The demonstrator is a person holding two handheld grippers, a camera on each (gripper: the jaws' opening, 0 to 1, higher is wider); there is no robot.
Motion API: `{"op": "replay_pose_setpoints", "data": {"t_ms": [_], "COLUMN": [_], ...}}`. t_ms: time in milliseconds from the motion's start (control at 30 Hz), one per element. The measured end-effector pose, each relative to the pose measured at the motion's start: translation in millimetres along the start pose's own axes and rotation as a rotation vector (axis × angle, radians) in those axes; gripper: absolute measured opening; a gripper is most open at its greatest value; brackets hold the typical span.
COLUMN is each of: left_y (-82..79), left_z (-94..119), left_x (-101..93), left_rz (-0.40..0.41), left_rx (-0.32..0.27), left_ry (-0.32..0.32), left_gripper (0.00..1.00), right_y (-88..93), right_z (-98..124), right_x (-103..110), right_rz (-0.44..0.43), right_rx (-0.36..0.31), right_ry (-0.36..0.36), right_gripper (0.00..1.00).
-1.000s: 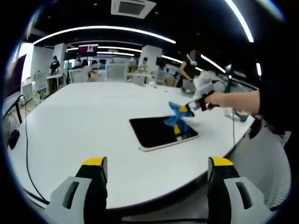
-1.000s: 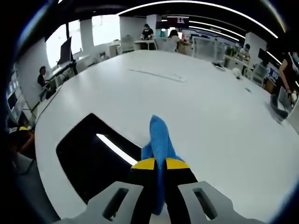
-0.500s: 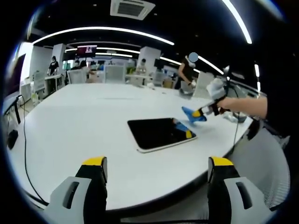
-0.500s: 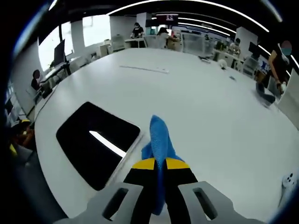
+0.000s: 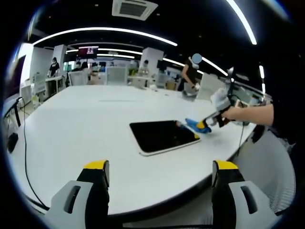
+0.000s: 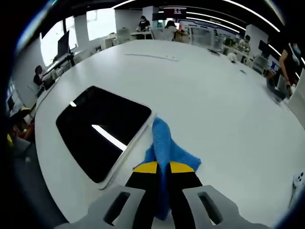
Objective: Wipe the mirror surface with the cleaning cloth until all visible marks leave the cleaned area.
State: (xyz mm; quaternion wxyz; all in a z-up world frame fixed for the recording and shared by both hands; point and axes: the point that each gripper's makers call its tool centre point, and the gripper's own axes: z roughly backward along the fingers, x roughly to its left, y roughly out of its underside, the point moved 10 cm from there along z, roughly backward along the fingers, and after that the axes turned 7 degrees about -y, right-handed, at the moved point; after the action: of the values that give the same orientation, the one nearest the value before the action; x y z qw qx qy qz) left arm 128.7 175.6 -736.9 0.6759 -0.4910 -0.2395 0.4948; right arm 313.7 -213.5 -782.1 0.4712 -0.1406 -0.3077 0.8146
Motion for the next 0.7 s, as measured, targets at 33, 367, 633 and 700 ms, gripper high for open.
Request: {"op": "replay_pose_setpoints", "data": {"t_ms": [33,367,633,700], "left_y": [0.1,0.1,0.1,0.1], "left_z": [0.1,0.3,0.5,0.6], "left_x": [0.0,0.5,-0.2,-0.5], "left_rz": [0.000,0.000,0.000,-0.001], "left_rx": [0.000,0.000,-0.002,-0.002], "left_ry": [0.001,0.000,0.002,0.003], "left_gripper": [0.89,0.89,0.89,0.89], "right_y": [0.1,1.7,3.2,0.9], "right_z": [0.1,3.5,19.8,26.9], "right_x": [0.0,-7.2,-9.3,-7.5], "right_rz": [0.001,0.050,-0.042,-0.036], "right_rx": [0.001,0.003,-0.068,-0.087], "right_ry": [-0.002,0.051,0.017,0.013], "right_gripper": [0.02,0.19,0.35,0.35]}}
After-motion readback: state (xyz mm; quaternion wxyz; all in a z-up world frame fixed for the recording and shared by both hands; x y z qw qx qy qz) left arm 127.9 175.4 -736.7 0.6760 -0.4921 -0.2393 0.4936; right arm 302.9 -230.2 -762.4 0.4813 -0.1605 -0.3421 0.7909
